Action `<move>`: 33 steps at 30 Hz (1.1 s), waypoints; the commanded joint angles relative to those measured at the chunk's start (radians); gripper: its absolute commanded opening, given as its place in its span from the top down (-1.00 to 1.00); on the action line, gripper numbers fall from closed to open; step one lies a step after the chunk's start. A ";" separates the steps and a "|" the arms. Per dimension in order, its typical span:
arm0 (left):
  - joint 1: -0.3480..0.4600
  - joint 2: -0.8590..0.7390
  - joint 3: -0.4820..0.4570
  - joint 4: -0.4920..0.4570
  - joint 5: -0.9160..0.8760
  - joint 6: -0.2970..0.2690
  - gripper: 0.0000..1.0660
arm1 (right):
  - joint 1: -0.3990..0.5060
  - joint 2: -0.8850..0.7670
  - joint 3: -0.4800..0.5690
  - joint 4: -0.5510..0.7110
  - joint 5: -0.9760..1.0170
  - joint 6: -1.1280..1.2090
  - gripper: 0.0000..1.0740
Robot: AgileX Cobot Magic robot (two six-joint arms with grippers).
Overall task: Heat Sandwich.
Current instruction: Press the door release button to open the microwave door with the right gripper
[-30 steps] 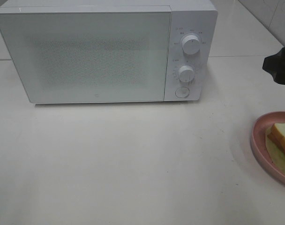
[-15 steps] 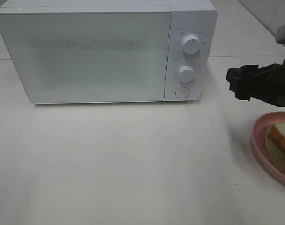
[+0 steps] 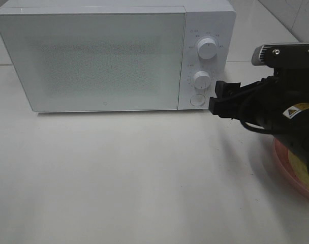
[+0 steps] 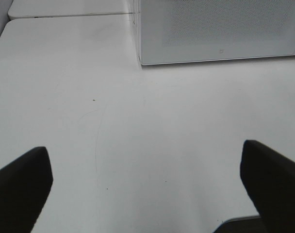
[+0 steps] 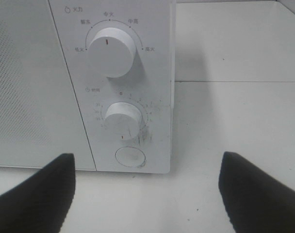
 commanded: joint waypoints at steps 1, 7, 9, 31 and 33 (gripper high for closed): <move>0.002 -0.015 0.002 -0.010 -0.008 0.000 -0.84 | 0.095 0.053 -0.001 0.146 -0.120 -0.036 -0.44; 0.002 -0.015 0.002 -0.010 -0.008 0.000 -0.84 | 0.173 0.106 0.000 0.214 -0.180 -0.047 -0.42; 0.002 -0.015 0.002 -0.010 -0.008 0.000 -0.84 | 0.192 0.120 0.000 0.233 -0.183 -0.045 -0.42; 0.002 -0.015 0.002 -0.010 -0.008 0.000 -0.84 | 0.253 0.136 0.000 0.295 -0.160 0.175 -0.42; 0.002 -0.015 0.002 -0.010 -0.008 0.000 -0.84 | 0.253 0.136 0.000 0.295 -0.157 0.244 -0.42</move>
